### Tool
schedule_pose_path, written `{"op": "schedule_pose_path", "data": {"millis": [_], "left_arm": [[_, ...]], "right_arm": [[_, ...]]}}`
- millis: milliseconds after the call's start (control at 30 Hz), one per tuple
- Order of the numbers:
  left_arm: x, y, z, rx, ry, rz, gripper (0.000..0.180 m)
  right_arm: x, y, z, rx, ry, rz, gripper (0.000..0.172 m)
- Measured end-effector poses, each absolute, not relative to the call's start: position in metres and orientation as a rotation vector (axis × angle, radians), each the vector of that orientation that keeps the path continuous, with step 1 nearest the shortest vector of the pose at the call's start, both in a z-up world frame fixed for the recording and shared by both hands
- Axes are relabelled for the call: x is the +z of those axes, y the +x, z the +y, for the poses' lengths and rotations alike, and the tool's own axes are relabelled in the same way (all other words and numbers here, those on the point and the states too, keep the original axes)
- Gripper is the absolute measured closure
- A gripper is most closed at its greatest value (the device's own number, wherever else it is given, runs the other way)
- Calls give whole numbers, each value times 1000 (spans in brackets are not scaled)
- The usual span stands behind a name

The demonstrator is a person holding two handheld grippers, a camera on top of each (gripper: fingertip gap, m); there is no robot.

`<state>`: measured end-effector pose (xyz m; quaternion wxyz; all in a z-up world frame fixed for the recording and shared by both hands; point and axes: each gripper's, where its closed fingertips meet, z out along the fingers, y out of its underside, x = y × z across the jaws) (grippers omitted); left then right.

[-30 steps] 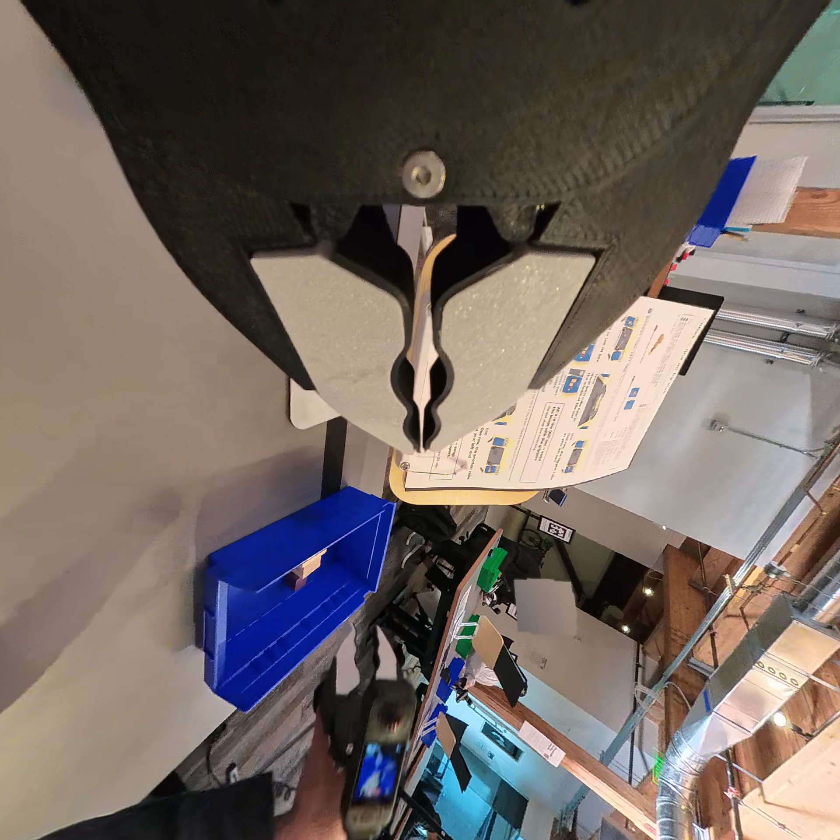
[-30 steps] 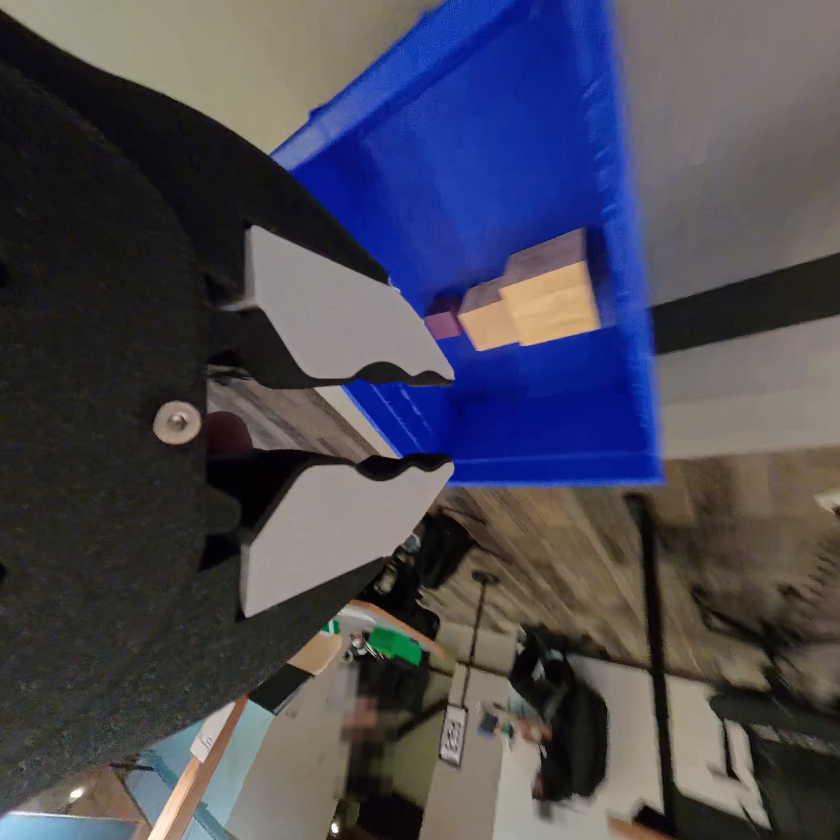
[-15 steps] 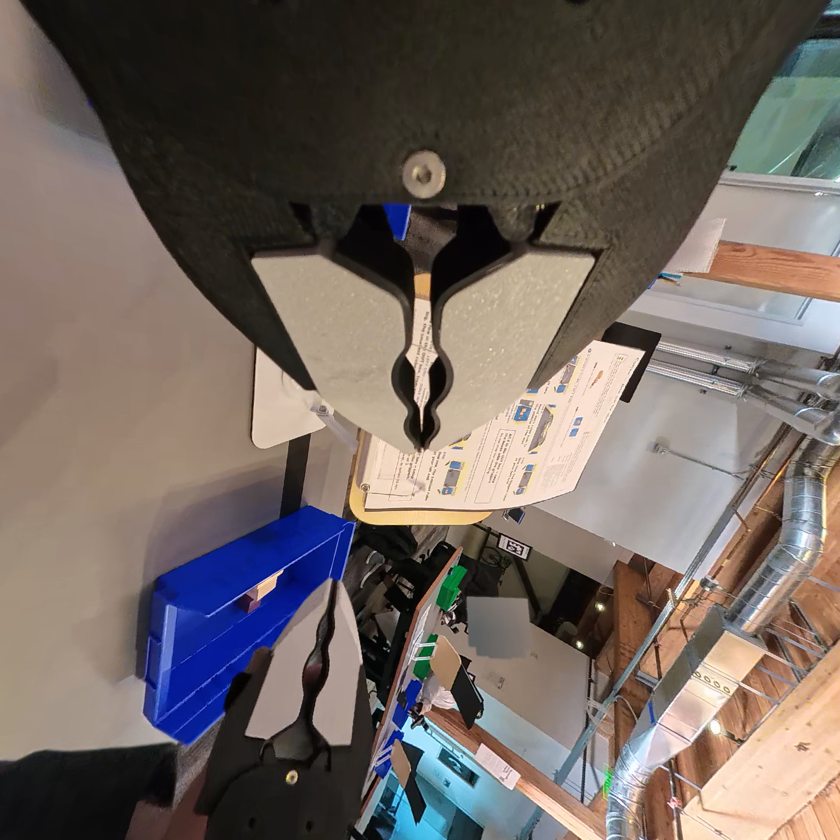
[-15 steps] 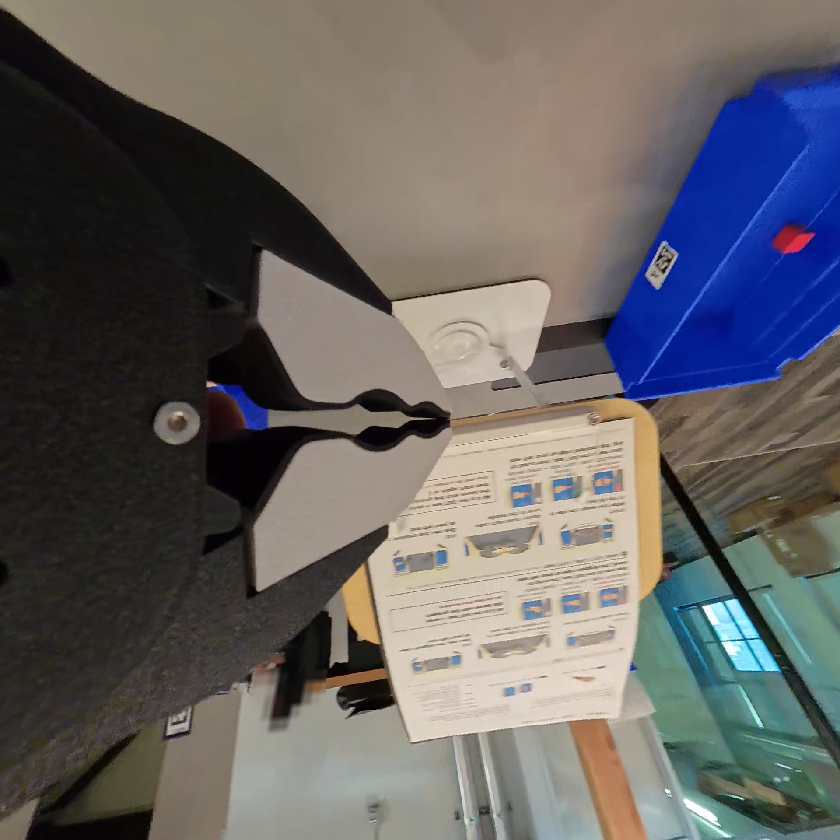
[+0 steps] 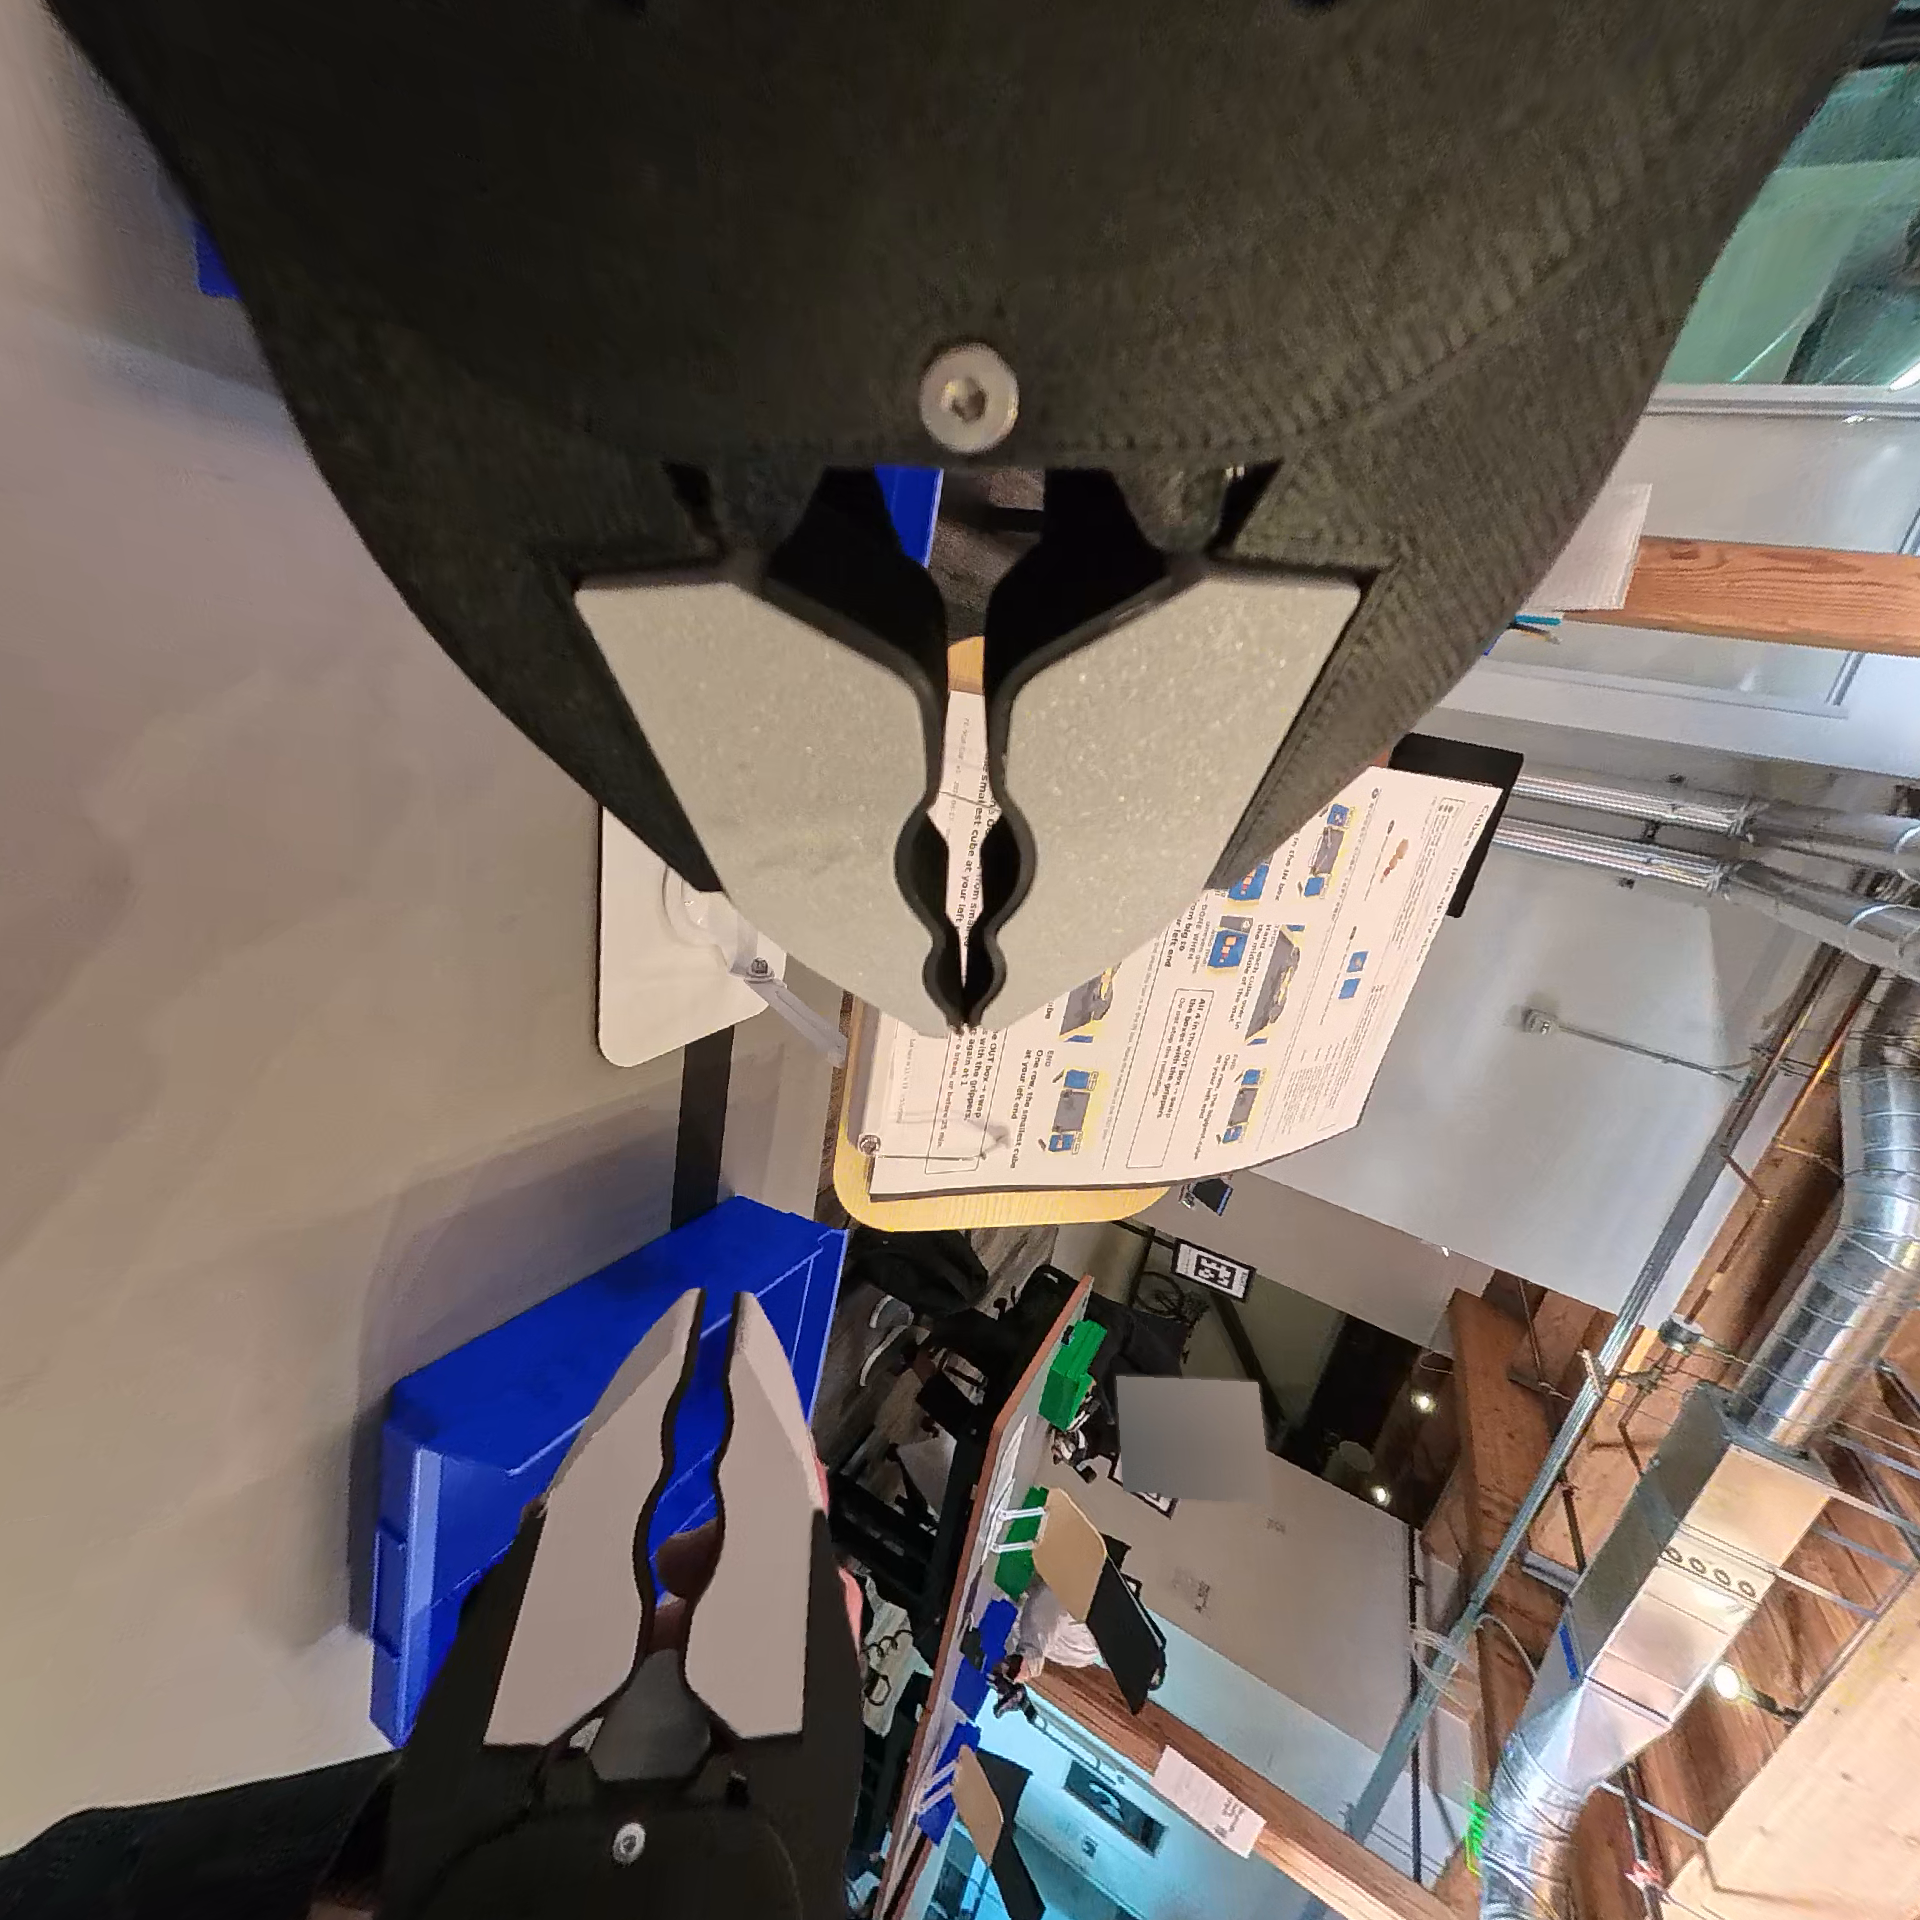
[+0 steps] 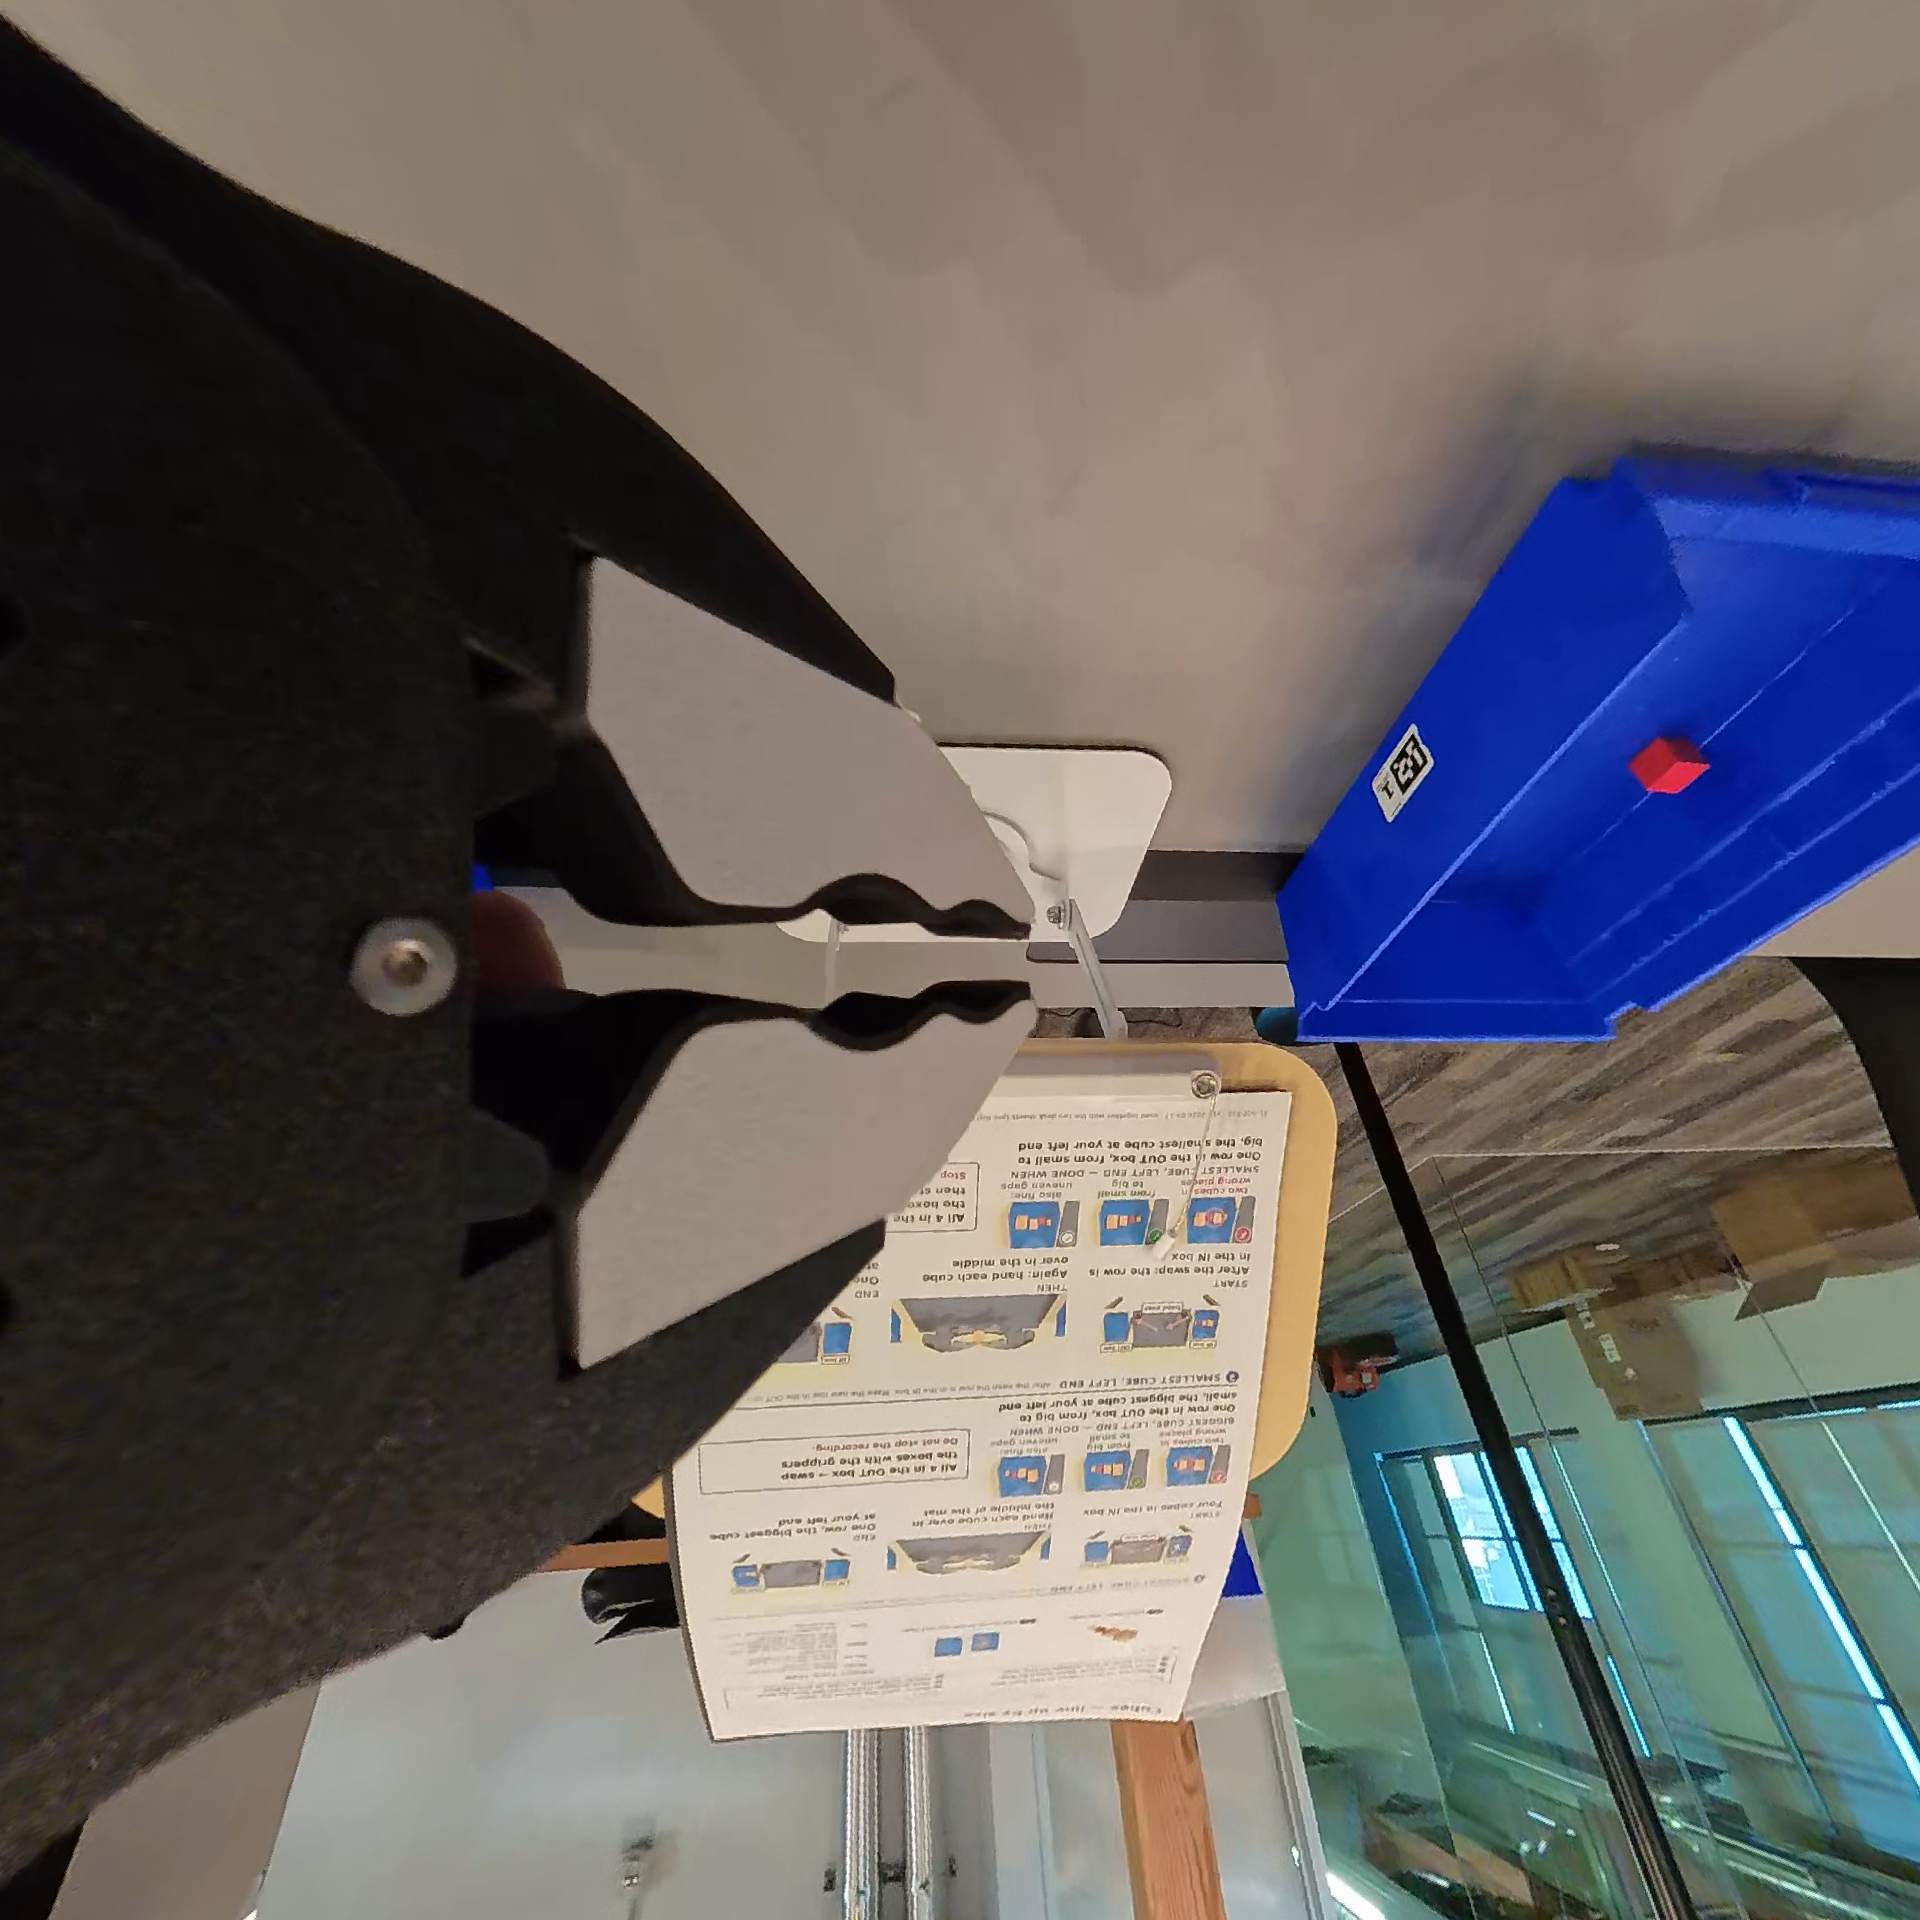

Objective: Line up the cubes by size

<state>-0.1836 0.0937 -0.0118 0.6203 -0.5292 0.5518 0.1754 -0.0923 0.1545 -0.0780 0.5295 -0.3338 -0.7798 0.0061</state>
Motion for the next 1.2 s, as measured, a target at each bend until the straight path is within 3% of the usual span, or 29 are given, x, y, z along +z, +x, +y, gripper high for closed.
{"op": "schedule_pose_path", "data": {"millis": [33, 300, 533, 667, 867, 1200], "left_arm": [[-12, -184, 94, 404, -1217, 1269, 180], [-11, -199, 99, 460, -1252, 1239, 180], [-20, -245, 116, 566, -1383, 1177, 164], [-43, -288, 133, 675, -1537, 1155, 155], [-108, -366, 155, 741, -1874, 1138, 124], [-173, -427, 162, 762, -2168, 1121, 113]], "right_arm": [[-77, -92, 154, 17, -792, -1859, 164], [-80, -90, 158, 14, -796, -1867, 162], [-95, -97, 154, 12, -789, -1928, 161], [-105, -101, 152, 17, -788, -1965, 159], [-113, -104, 151, 14, -789, -1993, 157], [-143, -130, 110, 55, -679, -2131, 156]]}}
